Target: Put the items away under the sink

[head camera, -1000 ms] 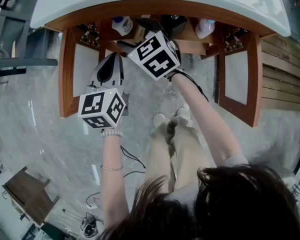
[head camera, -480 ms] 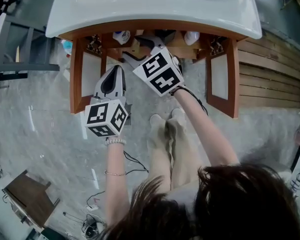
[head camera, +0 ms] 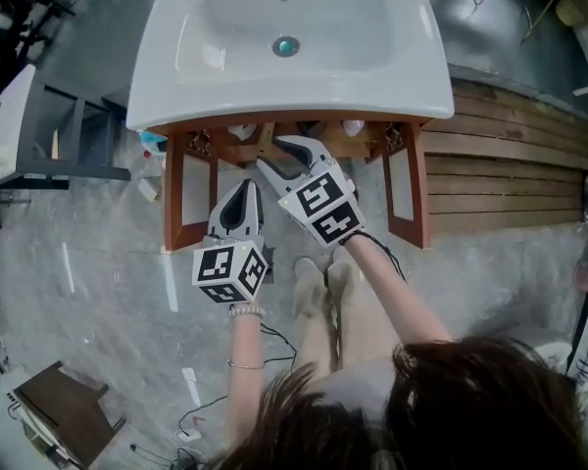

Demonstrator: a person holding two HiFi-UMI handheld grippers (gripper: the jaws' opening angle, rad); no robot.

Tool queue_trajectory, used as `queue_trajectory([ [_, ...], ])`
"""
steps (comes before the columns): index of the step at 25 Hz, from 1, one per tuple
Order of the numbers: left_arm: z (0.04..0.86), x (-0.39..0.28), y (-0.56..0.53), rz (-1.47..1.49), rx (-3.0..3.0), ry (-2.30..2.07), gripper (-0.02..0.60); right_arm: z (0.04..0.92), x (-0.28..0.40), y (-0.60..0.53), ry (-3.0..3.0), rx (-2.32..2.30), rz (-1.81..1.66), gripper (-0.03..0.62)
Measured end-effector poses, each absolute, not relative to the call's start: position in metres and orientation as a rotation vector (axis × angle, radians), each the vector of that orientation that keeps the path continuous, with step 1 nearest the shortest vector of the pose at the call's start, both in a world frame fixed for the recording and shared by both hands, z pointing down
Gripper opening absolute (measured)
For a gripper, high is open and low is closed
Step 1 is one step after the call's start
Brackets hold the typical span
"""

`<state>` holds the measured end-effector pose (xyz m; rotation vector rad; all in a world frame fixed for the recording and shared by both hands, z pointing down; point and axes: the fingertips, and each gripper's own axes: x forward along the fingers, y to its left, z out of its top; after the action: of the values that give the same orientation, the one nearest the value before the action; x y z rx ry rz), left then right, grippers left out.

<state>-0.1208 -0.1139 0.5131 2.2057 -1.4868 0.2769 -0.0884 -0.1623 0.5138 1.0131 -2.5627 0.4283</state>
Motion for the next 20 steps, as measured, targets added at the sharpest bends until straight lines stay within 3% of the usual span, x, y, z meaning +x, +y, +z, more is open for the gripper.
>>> queue_trajectory([
  [13,0.433,-0.089,-0.099,0.212,2.267,-1.461,0.000,0.432,-0.050,-0.138,-2.590,1.173,0.479,0.062],
  [20,0.393,-0.075,-0.089,0.172,2.325,-1.450,0.000,0.393,-0.041,-0.121,-2.634,1.194,0.479,0.042],
])
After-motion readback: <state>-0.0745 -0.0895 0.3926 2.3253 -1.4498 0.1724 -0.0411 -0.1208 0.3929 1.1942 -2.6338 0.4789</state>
